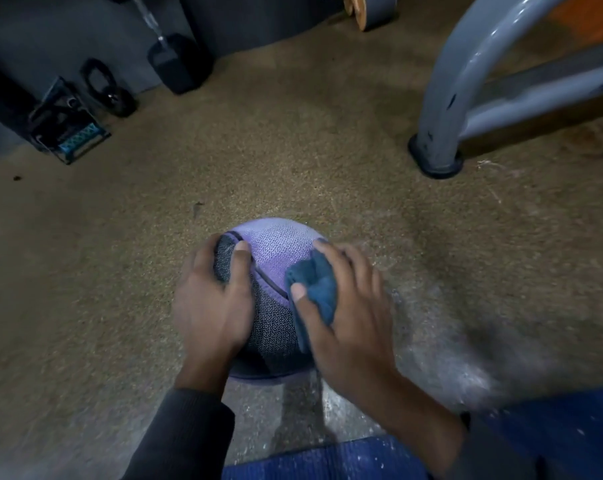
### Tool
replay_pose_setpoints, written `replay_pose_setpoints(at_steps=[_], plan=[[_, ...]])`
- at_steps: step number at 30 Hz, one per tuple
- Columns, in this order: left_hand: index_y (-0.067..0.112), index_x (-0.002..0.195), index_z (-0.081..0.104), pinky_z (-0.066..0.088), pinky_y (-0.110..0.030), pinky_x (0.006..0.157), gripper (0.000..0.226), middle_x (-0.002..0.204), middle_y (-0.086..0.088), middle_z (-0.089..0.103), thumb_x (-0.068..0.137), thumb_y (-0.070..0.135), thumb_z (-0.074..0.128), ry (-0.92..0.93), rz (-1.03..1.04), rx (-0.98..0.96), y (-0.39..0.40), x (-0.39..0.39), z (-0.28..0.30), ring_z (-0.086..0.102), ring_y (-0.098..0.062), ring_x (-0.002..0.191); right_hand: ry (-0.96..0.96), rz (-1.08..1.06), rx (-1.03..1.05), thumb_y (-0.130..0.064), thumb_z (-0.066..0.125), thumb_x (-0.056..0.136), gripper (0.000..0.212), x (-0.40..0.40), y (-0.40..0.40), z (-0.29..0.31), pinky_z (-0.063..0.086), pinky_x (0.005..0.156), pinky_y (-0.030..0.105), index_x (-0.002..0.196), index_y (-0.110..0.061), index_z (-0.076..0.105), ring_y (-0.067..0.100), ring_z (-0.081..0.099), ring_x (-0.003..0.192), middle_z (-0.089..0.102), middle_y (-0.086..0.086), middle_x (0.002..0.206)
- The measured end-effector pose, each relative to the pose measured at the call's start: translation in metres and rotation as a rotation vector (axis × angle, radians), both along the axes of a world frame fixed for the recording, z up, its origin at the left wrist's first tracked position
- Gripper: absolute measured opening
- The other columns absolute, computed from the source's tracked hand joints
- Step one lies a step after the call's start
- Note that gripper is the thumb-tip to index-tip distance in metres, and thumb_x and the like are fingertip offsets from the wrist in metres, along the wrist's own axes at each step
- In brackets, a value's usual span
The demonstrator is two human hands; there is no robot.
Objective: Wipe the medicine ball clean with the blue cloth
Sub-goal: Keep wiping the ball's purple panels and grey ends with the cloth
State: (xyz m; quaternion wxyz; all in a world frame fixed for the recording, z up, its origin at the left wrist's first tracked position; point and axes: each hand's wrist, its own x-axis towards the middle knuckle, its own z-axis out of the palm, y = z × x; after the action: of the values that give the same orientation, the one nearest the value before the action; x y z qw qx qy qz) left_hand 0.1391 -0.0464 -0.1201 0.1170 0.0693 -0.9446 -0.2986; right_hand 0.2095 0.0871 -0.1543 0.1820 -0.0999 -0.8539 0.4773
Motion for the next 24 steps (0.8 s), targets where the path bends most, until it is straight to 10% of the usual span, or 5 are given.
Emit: replay_pose_setpoints(at_steps=[6, 13, 18, 24], plan=[[0.032, 0.133, 0.055, 0.042, -0.04, 0.101, 0.065, 0.133, 0.004, 0.06, 0.083, 0.068, 0.036, 0.0, -0.035, 0.008, 0.001, 0.002, 0.0, 0.054, -0.024, 0.123, -0.425, -0.073, -0.425, -0.051, 0.047, 0.096, 0.033, -0.066, 0.048, -0.028, 0.037, 0.079, 0.032, 0.109, -0.024, 0.059, 0.028, 0.06, 0.109, 0.062, 0.001, 0.106], [0.029, 0.132, 0.057, 0.038, -0.036, 0.104, 0.062, 0.136, 0.005, 0.058, 0.084, 0.064, 0.04, 0.008, -0.103, 0.011, -0.001, 0.0, 0.002, 0.053, -0.021, 0.125, 0.064, -0.024, 0.096, -0.054, 0.042, 0.087, 0.056, -0.022, 0.006, 0.005, 0.041, 0.095, 0.038, 0.134, -0.025, 0.052, 0.021, 0.05, 0.117, 0.053, -0.002, 0.136], [0.029, 0.132, 0.057, 0.039, -0.036, 0.104, 0.061, 0.136, 0.008, 0.057, 0.085, 0.063, 0.04, 0.015, -0.115, 0.019, -0.004, -0.001, 0.001, 0.053, -0.018, 0.125, -0.482, -0.06, -0.481, -0.059, 0.047, 0.09, 0.041, -0.084, 0.048, -0.032, 0.045, 0.082, 0.036, 0.104, -0.023, 0.062, 0.03, 0.063, 0.101, 0.067, 0.007, 0.107], [0.031, 0.132, 0.055, 0.04, -0.037, 0.101, 0.06, 0.136, 0.011, 0.056, 0.085, 0.063, 0.037, 0.023, -0.179, -0.04, -0.004, -0.001, 0.002, 0.052, -0.016, 0.123, 0.022, -0.057, 0.125, -0.057, 0.041, 0.085, 0.055, -0.023, 0.002, 0.015, 0.039, 0.094, 0.037, 0.129, -0.027, 0.053, 0.02, 0.049, 0.115, 0.054, -0.004, 0.133]])
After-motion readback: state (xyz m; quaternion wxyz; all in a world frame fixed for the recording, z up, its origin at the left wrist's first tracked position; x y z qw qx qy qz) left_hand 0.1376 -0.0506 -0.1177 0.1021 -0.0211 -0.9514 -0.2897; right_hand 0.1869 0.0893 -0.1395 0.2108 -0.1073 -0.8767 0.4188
